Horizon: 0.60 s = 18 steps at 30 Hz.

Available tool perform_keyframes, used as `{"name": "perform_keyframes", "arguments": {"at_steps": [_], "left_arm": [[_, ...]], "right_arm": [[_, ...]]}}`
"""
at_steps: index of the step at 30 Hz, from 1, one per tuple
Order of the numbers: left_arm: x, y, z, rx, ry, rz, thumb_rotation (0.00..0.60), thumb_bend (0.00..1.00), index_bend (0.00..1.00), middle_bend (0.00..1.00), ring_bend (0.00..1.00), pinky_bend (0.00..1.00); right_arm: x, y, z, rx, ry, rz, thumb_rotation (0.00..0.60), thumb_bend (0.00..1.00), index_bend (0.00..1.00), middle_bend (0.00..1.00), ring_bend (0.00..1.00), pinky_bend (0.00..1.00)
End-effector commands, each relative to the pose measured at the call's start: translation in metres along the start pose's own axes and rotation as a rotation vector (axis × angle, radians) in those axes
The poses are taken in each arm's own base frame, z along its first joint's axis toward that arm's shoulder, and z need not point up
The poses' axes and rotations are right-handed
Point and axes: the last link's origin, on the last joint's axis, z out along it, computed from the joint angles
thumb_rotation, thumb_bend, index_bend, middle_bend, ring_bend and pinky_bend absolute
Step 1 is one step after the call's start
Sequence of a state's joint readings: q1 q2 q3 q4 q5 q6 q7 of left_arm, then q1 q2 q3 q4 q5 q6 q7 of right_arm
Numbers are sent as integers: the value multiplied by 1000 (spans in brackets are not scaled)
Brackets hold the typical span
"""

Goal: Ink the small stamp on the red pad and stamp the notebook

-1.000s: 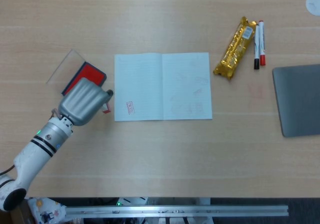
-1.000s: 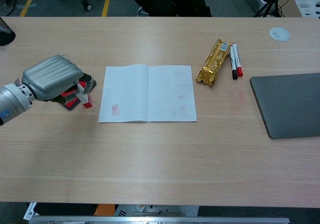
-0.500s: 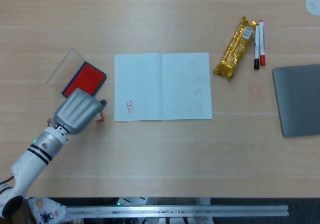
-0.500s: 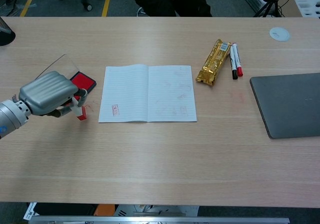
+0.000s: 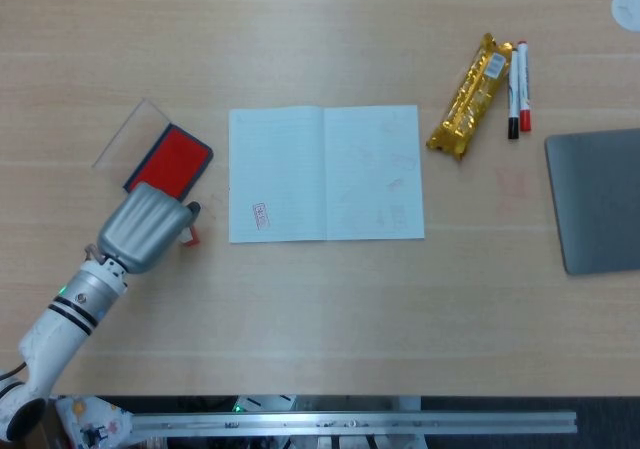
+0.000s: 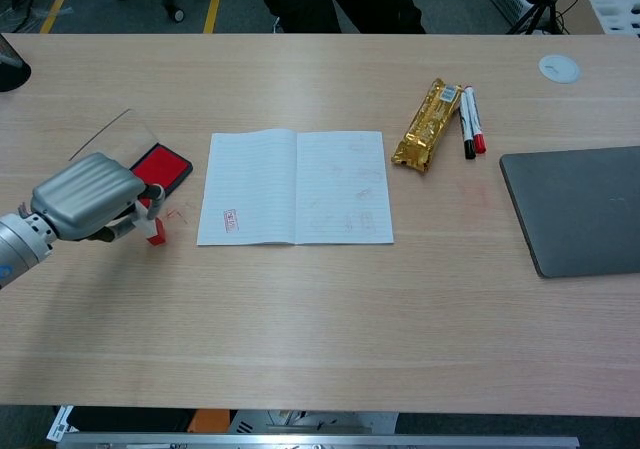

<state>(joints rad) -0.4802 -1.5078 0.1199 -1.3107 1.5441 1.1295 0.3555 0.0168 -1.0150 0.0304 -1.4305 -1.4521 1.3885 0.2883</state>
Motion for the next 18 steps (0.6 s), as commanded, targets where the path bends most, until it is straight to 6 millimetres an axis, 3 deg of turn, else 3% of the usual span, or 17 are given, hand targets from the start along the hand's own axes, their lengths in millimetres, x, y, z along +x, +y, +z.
{"name": "perform_keyframes", "arguments": {"at_steps": [1,18], "left_arm": [[-5,-1,-2,5,0,0,600,373,508,1000,1000,1000],[-12,-3,-5,23,6,17,600,372,468,1000,1000,1000]], "right_arm": [[0,0,0,1,2,-1,600,202,263,356,192,299],[3,0,-4,-5,16,1,600,202,263,374,196,299]]}}
